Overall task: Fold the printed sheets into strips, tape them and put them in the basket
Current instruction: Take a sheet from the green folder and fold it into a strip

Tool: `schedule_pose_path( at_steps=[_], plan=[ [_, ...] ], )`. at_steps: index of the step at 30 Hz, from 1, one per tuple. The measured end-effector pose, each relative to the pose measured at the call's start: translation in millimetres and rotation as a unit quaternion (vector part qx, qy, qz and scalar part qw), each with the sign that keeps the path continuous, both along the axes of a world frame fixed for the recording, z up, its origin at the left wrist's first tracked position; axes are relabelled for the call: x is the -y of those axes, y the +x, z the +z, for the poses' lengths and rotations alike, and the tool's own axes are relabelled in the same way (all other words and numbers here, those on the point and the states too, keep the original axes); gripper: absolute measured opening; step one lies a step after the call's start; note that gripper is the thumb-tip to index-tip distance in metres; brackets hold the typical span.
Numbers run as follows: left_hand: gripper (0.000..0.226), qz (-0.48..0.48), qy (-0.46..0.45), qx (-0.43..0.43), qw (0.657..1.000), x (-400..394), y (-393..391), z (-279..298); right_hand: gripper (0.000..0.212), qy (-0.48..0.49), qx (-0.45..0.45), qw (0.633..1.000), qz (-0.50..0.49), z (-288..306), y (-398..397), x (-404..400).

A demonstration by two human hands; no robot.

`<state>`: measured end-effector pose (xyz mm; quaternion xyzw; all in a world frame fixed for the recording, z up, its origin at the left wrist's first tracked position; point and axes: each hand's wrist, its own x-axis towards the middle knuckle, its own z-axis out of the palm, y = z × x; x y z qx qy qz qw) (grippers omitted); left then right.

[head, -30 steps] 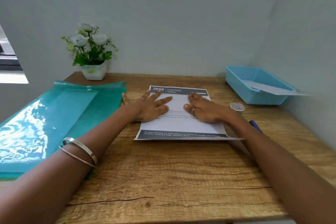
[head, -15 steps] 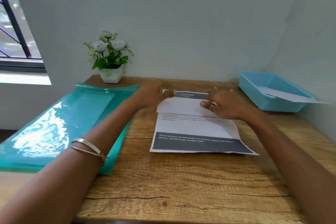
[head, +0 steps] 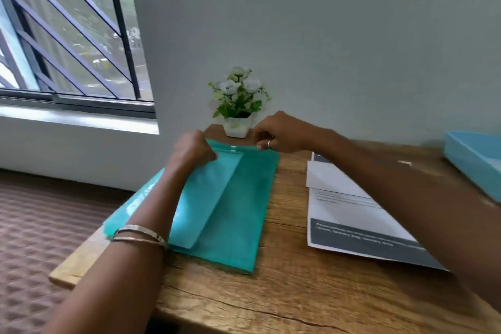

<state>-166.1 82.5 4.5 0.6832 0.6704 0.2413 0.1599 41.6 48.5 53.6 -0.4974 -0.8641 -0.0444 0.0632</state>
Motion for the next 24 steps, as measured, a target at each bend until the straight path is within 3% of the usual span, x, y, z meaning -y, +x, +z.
schedule_pose_path(
  at_steps=[4, 8, 14, 18, 21, 24],
  plan=[
    [0.047, 0.006, -0.004, -0.018, 1.0, -1, -2, -19, 0.035, -0.002, -0.002, 0.999, -0.048, -41, -13, -37],
    [0.059, 0.01, 0.009, -0.031, 0.999, -2, 4, -27, 0.033, 0.023, -0.061, 0.995, -0.077, -52, -10, -49],
    [0.061, 0.017, 0.017, -0.024, 0.999, -8, 6, -33, 0.022, 0.179, -0.13, 0.971, -0.092, -55, -16, -62],
    [0.063, 0.011, 0.02, -0.022, 0.999, -10, 6, -34, 0.017, 0.342, 0.074, 0.934, -0.074, -59, -16, -72],
    [0.047, 0.007, 0.037, -0.015, 0.999, -10, 7, -33, 0.024, 0.222, 0.135, 0.964, -0.047, -57, -25, -80],
    [0.032, 0.02, 0.053, 0.014, 0.998, -9, 7, -33, 0.023, 0.051, 0.052, 0.993, -0.097, -57, -40, -82]
  ],
)
